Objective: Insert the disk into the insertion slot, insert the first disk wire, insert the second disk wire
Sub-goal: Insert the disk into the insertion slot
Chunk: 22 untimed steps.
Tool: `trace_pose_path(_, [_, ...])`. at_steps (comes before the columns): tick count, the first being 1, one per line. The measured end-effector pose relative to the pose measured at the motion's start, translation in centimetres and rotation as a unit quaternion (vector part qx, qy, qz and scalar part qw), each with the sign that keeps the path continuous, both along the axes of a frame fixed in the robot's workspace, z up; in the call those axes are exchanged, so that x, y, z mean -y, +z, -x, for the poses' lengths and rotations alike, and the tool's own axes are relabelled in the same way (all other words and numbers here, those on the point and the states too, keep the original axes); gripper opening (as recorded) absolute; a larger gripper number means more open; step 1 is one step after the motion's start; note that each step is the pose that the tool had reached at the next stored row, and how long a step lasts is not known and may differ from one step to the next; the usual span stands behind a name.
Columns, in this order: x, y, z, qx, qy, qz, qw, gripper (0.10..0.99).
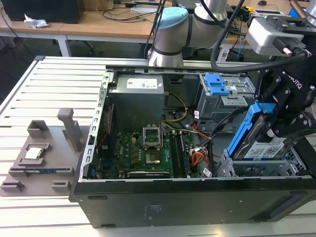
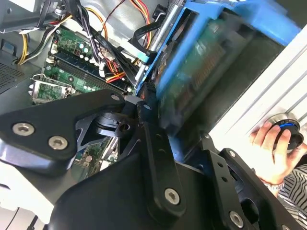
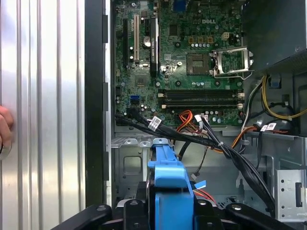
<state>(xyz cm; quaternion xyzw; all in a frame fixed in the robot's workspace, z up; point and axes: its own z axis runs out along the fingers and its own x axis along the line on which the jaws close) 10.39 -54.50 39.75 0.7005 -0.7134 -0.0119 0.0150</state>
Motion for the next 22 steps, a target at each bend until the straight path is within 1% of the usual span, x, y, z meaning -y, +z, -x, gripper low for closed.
trace_pose_path(1, [0.00,-0.01,0.00,0.0000,0.000,0.0000,1.0000,0.369])
trace_pose_path(2, [0.00,-0.02,0.00,0.0000,0.000,-0.0001,1.0000,0.435])
trace_pose_path(5, [0.00,-0.02,0.00,0.0000,0.000,0.0000,1.0000,0.435])
trace_pose_path(7, [0.00,-0.02,0.00,0.0000,0.000,0.0000,1.0000,0.420])
trace_pose_path(9, [0.00,-0.03,0.00,0.0000,0.000,-0.0001,1.0000,0.290])
trace_pose_path(10, [0.00,-0.03,0.00,0.0000,0.000,0.0000,1.0000,0.290])
trace_pose_path(11, [0.00,-0.03,0.00,0.0000,0.000,0.0000,1.0000,0.110])
trace_pose_path(22, [0.00,-0.06,0.00,0.0000,0.000,0.0000,1.0000,0.106])
